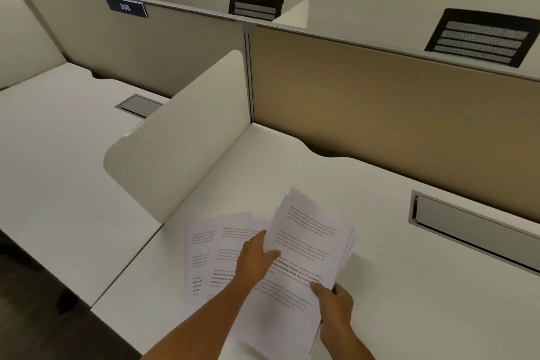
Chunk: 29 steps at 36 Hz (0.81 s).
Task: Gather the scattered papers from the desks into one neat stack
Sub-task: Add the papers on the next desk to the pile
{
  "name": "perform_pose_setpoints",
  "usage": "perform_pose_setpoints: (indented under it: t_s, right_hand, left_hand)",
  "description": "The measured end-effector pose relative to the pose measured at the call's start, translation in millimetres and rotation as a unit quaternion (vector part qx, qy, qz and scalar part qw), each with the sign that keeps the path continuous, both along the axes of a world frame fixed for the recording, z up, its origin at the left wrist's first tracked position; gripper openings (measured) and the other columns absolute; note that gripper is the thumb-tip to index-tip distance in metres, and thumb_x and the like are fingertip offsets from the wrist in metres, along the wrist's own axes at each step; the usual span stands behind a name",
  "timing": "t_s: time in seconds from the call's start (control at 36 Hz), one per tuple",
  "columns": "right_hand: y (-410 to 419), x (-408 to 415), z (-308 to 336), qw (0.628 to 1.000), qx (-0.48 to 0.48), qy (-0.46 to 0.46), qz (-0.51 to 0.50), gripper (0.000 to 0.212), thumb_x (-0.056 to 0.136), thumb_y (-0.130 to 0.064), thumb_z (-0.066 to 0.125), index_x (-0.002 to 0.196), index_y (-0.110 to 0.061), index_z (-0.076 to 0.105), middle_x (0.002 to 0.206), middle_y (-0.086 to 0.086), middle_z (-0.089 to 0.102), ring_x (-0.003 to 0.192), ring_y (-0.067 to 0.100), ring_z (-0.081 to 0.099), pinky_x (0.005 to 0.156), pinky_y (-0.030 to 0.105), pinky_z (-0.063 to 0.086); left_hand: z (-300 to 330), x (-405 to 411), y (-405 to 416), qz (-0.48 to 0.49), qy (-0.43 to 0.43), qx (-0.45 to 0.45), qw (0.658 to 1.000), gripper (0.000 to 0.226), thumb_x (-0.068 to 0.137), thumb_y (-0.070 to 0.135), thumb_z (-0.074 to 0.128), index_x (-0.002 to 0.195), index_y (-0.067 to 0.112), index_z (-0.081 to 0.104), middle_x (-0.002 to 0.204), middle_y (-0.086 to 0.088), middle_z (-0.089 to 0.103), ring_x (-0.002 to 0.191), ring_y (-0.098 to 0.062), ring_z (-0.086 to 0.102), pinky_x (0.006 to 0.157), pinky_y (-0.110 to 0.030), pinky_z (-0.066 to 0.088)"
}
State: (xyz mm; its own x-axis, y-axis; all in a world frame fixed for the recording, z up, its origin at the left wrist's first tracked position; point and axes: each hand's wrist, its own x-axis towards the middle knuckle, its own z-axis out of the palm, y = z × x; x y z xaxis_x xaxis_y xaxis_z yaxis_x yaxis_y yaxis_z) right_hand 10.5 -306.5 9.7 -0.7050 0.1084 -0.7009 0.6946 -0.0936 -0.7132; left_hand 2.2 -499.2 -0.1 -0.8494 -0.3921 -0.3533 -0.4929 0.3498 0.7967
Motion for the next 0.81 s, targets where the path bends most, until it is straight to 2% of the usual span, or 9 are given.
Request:
perform_pose_setpoints:
  t_s: [0.19, 0.36, 0.42, 0.53, 0.61, 0.64, 0.69, 0.72, 0.81]
  right_hand:
    - [-20.8, 3.3, 3.0, 0.999, 0.041, 0.005, 0.002, 0.014, 0.085, -0.001, 0.073, 0.096, -0.008, 0.071, 0.093, 0.011, 0.075, 0.086, 0.032, 0.072, 0.081, 0.044, 0.061]
    - [-41.2, 1.3, 3.2, 0.998, 0.066, 0.020, 0.006, 0.015, 0.087, -0.002, 0.071, 0.095, -0.014, 0.069, 0.090, 0.004, 0.073, 0.082, 0.023, 0.070, 0.062, 0.027, 0.053]
    - [-45.6, 0.3, 0.8, 0.996, 0.082, 0.023, 0.007, 0.014, 0.087, -0.003, 0.071, 0.093, -0.016, 0.069, 0.089, 0.003, 0.073, 0.081, 0.022, 0.069, 0.060, 0.025, 0.051]
    - [-53.0, 0.0, -5.1, 0.992, 0.126, 0.017, 0.020, 0.011, 0.087, -0.005, 0.073, 0.092, -0.013, 0.068, 0.094, 0.008, 0.073, 0.082, 0.023, 0.068, 0.080, 0.040, 0.059]
    - [-56.2, 1.1, -8.3, 0.984, 0.168, 0.032, 0.041, 0.009, 0.089, -0.007, 0.070, 0.090, -0.014, 0.065, 0.099, 0.009, 0.072, 0.080, 0.019, 0.066, 0.081, 0.036, 0.055]
    - [-57.6, 1.3, -9.7, 0.982, 0.177, 0.032, 0.052, 0.009, 0.089, -0.008, 0.069, 0.098, -0.010, 0.067, 0.104, 0.011, 0.072, 0.087, 0.024, 0.067, 0.084, 0.038, 0.056]
    - [-58.8, -0.6, -14.3, 0.977, 0.198, 0.023, 0.074, 0.027, 0.090, -0.008, 0.068, 0.117, -0.004, 0.066, 0.116, 0.015, 0.069, 0.104, 0.032, 0.066, 0.096, 0.046, 0.055]
    - [-59.2, -2.3, -16.0, 0.974, 0.211, 0.022, 0.080, 0.029, 0.089, -0.008, 0.069, 0.118, -0.003, 0.067, 0.119, 0.017, 0.067, 0.107, 0.034, 0.065, 0.099, 0.048, 0.053]
    - [-58.5, -10.1, -20.7, 0.959, 0.266, -0.003, 0.100, 0.023, 0.087, -0.010, 0.073, 0.109, -0.006, 0.072, 0.122, 0.019, 0.066, 0.108, 0.037, 0.061, 0.097, 0.041, 0.050]
  left_hand:
    - [-5.2, -4.0, -8.3, -0.006, -0.021, -0.059, 0.998, 0.030, 0.087, 0.030, 0.070, 0.113, 0.028, 0.056, 0.109, 0.009, 0.068, 0.079, -0.007, 0.064, 0.059, -0.014, 0.049]
    - [-16.1, -6.3, -14.0, -0.021, -0.027, -0.086, 0.996, 0.026, 0.093, 0.025, 0.061, 0.118, 0.019, 0.056, 0.114, 0.002, 0.068, 0.090, -0.013, 0.065, 0.072, -0.023, 0.055]
    - [-21.5, -8.0, -15.8, -0.020, -0.027, -0.082, 0.996, 0.025, 0.094, 0.021, 0.059, 0.118, 0.017, 0.056, 0.115, 0.000, 0.066, 0.095, -0.015, 0.065, 0.078, -0.029, 0.058]
    - [-30.8, -14.1, -15.4, -0.025, -0.021, -0.101, 0.994, 0.029, 0.094, 0.011, 0.058, 0.123, 0.010, 0.057, 0.120, -0.009, 0.058, 0.111, -0.024, 0.058, 0.090, -0.040, 0.058]
    - [-36.7, -17.3, -13.2, -0.034, -0.033, -0.125, 0.991, 0.029, 0.094, 0.010, 0.058, 0.123, 0.010, 0.057, 0.123, -0.010, 0.053, 0.112, -0.024, 0.055, 0.091, -0.040, 0.058]
    - [-38.7, -17.5, -12.8, -0.038, -0.040, -0.129, 0.990, 0.028, 0.094, 0.010, 0.058, 0.122, 0.010, 0.057, 0.123, -0.009, 0.052, 0.112, -0.023, 0.054, 0.091, -0.040, 0.057]
    - [-43.0, -17.6, -12.5, -0.045, -0.054, -0.130, 0.989, 0.028, 0.094, 0.010, 0.057, 0.122, 0.010, 0.056, 0.125, -0.010, 0.051, 0.112, -0.023, 0.054, 0.094, -0.040, 0.055]
    - [-45.4, -17.6, -12.5, -0.048, -0.059, -0.129, 0.989, 0.028, 0.094, 0.010, 0.056, 0.122, 0.010, 0.056, 0.126, -0.011, 0.051, 0.112, -0.023, 0.054, 0.094, -0.040, 0.055]
    - [-51.7, -17.8, -12.8, -0.050, -0.075, -0.124, 0.988, 0.030, 0.094, 0.008, 0.055, 0.124, 0.008, 0.055, 0.130, -0.012, 0.047, 0.115, -0.024, 0.050, 0.096, -0.037, 0.054]
